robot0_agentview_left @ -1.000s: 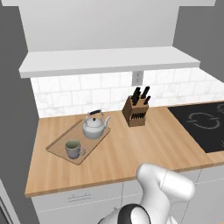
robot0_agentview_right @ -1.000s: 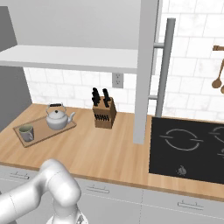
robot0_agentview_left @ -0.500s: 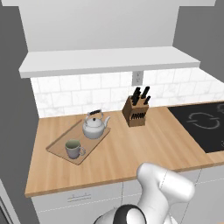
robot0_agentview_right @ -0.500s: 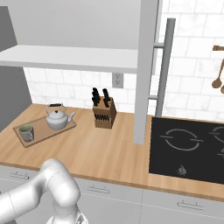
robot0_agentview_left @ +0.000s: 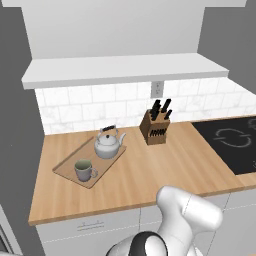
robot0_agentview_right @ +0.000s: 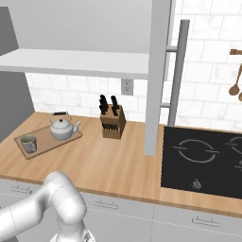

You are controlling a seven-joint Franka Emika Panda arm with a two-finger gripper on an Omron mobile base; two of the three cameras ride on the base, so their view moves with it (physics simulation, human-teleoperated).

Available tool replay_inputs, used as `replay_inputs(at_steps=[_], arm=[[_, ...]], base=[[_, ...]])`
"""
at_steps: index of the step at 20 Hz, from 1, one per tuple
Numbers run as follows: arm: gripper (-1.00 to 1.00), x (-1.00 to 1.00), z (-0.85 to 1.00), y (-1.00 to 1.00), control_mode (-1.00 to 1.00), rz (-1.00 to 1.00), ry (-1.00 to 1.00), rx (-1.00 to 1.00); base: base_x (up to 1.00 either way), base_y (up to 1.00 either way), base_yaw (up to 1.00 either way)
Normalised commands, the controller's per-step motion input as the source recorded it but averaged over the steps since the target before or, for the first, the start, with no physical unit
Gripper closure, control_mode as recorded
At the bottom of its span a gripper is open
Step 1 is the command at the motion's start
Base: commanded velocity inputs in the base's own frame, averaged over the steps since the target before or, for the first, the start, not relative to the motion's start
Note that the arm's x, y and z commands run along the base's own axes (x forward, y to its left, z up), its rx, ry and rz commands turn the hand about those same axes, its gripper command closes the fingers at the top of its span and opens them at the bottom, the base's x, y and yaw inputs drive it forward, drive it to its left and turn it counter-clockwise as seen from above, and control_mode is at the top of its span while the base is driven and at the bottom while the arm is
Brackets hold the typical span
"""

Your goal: Pick the kettle from the counter and place it on the tray. Then pick the mug from the cabinet and place it on the tray. Then close the cabinet doors.

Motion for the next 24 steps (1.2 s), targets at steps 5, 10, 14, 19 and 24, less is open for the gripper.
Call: replay_inputs(at_steps=[5,10,14,19,24], arm=[[-1.00,0.30,0.09,-0.10,-1.00,-0.03,0.10,0.00],[-1.00,0.10,0.17,-0.13,-1.00,-0.04,0.02,0.00],[-1.00,-0.18,0.02,-0.12,-1.00,-0.05,-0.08,-0.03],[-1.00,-0.16,0.02,-0.26,-1.00,-0.10,-0.16,-0.02],[-1.00,0.00,0.13,-0.30,-1.00,-0.17,-0.05,0.00]], base=[[0.00,0.00,0.00],[0.00,0.00,0.00],[0.00,0.00,0.00],[0.00,0.00,0.00],[0.00,0.00,0.00]])
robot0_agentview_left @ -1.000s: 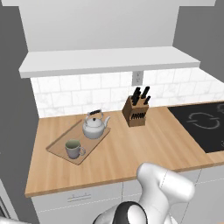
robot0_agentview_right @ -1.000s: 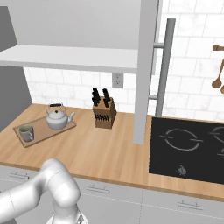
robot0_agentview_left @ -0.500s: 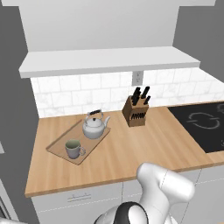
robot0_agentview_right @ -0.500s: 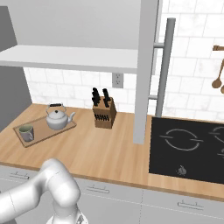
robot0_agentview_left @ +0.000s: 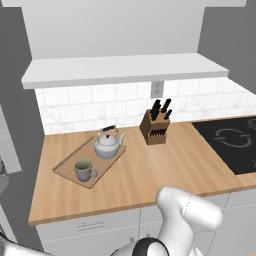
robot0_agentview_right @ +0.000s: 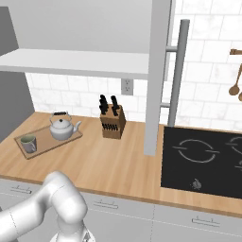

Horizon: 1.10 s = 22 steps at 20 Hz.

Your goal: Pick the kettle from the counter and place it on the tray. Then pick the mug from the cabinet and place it on the tray. Then close the cabinet doors.

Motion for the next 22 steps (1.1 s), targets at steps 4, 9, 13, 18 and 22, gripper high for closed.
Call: replay_inputs(at_steps=[4,9,13,18,22], arm=[[-1.00,0.03,0.25,-0.26,-1.00,-0.23,0.09,0.00],[-1.00,0.11,0.20,-0.32,-1.00,-0.20,0.09,0.00],[-1.00,0.10,0.10,-0.48,-1.00,-0.11,0.01,0.00],[-1.00,0.00,0.01,-0.89,-1.00,0.00,0.00,0.00],[-1.00,0.13,0.12,-0.80,-1.00,0.00,0.02,0.02]], base=[[0.00,0.00,0.00],[0.00,0.00,0.00],[0.00,0.00,0.00],[0.00,0.00,0.00],[0.00,0.00,0.00]])
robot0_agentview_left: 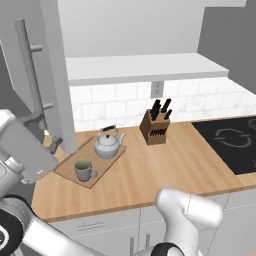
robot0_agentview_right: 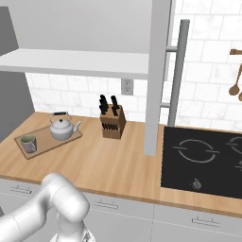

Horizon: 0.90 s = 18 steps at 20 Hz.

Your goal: Pick the kettle from the counter and place it on the tray. Then pick the mug from the cabinet and place it on the tray. Then close the cabinet doors.

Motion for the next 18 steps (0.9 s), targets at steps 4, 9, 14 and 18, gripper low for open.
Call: replay_inputs(at_steps=[4,9,14,18], arm=[[-1.00,0.47,0.25,-0.46,-1.00,0.00,0.08,0.04],[-1.00,0.41,0.12,-0.17,-1.00,0.00,0.03,0.01],[-1.00,0.04,0.00,-0.01,-1.00,0.00,-0.18,0.00],[-1.00,0.04,0.00,-0.05,-1.00,0.00,0.01,0.00]], base=[[0.00,0.00,0.00],[0.00,0.00,0.00],[0.00,0.00,0.00],[0.00,0.00,0.00]])
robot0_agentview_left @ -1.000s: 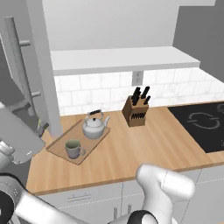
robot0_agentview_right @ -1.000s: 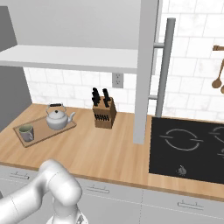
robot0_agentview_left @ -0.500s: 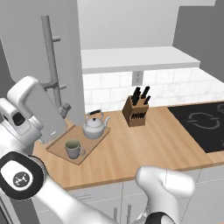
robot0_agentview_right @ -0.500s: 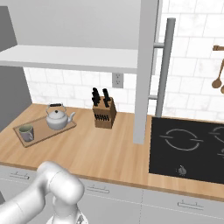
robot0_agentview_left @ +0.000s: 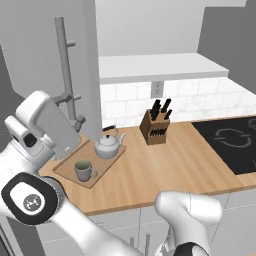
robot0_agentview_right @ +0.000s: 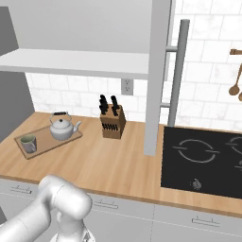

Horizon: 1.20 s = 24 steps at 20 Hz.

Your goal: Pick the kettle from the counter and place it on the tray. Then pick the mug from the cabinet and place it on the tray. Then close the cabinet doors.

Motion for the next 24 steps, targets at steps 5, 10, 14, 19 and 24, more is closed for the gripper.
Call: replay_inputs(at_steps=[5,10,14,19,24], arm=[[-1.00,0.07,-0.01,-0.02,-1.00,0.00,0.17,0.00],[-1.00,0.06,-0.11,0.00,-1.00,0.00,0.29,0.00],[-1.00,0.16,-0.28,0.00,-1.00,0.01,0.28,0.00],[-1.00,0.29,-0.12,0.00,-1.00,0.00,0.20,0.01],[-1.00,0.75,0.27,0.00,-1.00,0.00,0.04,0.05]], base=[[0.00,0.00,0.00],[0.00,0.00,0.00],[0.00,0.00,0.00],[0.00,0.00,0.00],[0.00,0.00,0.00]])
